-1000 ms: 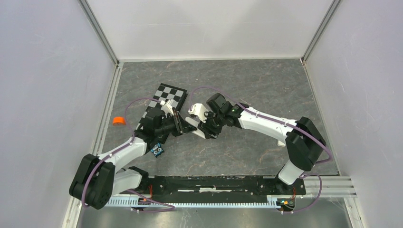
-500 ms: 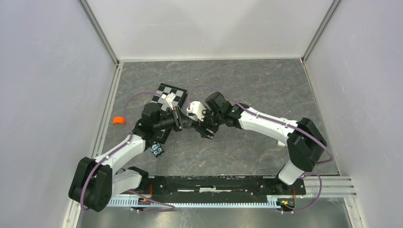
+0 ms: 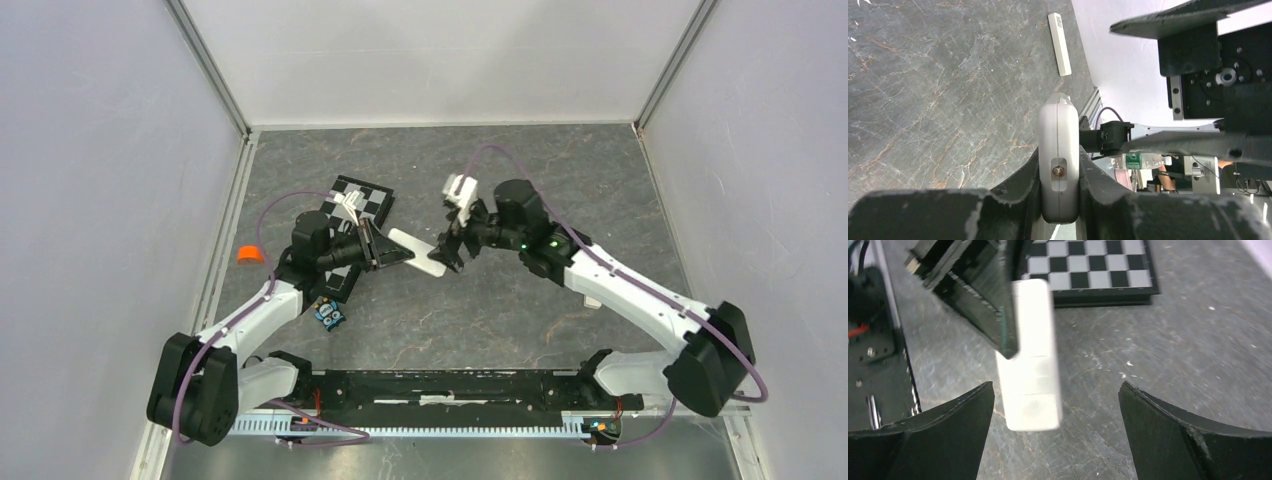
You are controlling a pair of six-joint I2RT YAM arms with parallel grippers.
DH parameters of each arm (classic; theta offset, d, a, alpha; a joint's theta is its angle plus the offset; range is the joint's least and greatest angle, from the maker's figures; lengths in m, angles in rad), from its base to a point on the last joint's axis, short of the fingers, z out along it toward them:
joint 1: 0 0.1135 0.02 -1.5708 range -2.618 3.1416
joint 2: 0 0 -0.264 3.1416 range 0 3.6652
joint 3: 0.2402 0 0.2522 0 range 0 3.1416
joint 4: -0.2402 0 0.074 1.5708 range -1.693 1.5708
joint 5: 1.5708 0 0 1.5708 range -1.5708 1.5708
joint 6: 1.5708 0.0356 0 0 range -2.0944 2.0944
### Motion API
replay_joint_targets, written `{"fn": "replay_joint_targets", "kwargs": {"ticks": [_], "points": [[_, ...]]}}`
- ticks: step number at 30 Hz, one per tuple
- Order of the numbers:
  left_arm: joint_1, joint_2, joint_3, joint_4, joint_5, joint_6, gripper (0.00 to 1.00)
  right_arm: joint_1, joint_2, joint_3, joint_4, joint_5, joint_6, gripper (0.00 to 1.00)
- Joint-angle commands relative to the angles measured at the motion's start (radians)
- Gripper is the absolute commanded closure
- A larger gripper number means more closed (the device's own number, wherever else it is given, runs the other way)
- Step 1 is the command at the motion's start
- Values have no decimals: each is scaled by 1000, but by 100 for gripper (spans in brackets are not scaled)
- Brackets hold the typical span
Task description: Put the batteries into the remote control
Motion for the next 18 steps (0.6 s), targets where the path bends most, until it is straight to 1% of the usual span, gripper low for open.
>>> {"fn": "replay_joint_targets", "kwargs": {"ticks": [1, 3, 6, 9, 11, 13, 15, 18], "points": [[10, -28, 58, 16, 30, -60, 98, -87, -102, -105, 241, 54, 273, 2], [14, -37, 61, 26, 30, -86, 98, -117, -132, -164, 314, 92, 414, 2], [19, -52, 67, 46, 21, -135, 98, -128, -153, -244, 422, 101, 611, 2], [25, -62, 68, 69, 13, -201, 98, -129, -175, -347, 592, 88, 793, 2], [40, -70, 70, 79, 11, -243, 98, -132, -192, -428, 765, 50, 870, 1], [65, -79, 77, 78, 22, -277, 98, -140, -194, -482, 927, 3, 939, 7], [84, -89, 86, 78, 36, -297, 98, -141, -174, -488, 993, -34, 990, 12], [90, -104, 100, 82, 45, -322, 98, -140, -116, -484, 1081, -94, 1072, 22]]}}
